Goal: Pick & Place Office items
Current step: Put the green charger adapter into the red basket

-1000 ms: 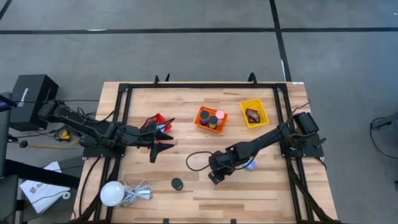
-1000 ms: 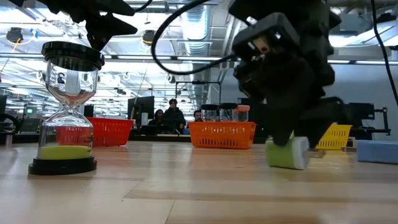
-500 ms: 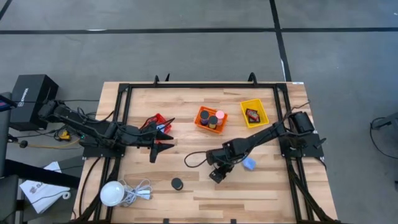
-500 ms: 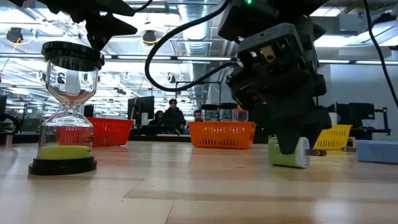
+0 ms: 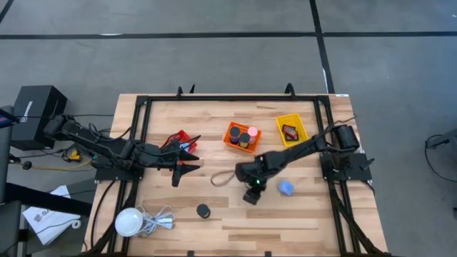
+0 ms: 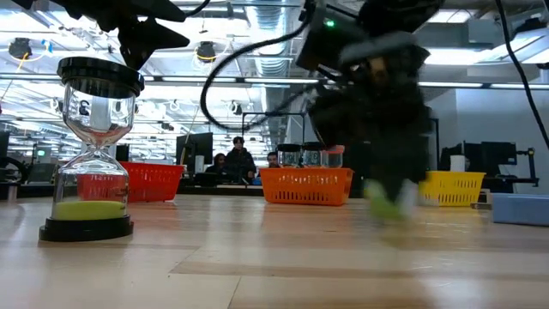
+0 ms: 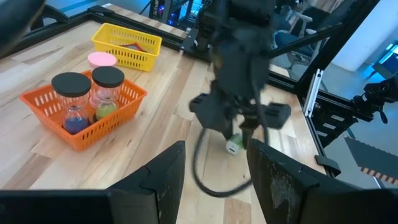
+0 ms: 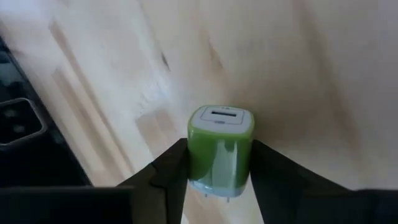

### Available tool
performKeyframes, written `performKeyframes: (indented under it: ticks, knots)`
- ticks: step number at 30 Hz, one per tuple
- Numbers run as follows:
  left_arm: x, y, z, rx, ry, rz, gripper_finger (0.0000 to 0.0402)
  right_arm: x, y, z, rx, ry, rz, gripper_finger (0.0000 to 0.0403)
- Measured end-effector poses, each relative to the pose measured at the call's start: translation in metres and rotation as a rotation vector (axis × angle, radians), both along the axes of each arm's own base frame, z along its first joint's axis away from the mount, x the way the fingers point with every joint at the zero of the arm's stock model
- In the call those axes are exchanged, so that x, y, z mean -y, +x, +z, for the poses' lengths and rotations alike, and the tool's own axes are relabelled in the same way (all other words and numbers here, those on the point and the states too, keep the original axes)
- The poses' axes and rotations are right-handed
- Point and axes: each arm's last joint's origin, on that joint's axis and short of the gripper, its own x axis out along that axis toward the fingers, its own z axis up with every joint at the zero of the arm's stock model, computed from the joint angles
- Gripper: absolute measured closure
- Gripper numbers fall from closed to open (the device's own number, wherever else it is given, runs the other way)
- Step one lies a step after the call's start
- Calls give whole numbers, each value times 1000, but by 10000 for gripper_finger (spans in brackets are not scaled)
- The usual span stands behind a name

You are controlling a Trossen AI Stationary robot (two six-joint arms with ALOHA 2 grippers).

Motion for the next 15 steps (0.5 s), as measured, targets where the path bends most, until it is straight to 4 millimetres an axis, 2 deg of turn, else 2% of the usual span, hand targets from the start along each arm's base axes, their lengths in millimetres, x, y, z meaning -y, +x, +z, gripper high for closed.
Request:
performKeyframes:
  ticks: [4, 7, 11, 15]
  knots:
    - [0, 0, 0, -4, 61, -19, 234, 13, 11, 26, 147, 4, 63, 272]
    - [4, 4, -3, -11, 153, -62, 234, 21, 14, 40, 224, 0, 109, 266]
    - [17, 16, -10, 1, 270, -167, 234, 37, 16, 71, 377, 18, 182, 249]
    - [29, 34, -21, 31, 326, -234, 234, 51, 13, 92, 474, 32, 221, 254]
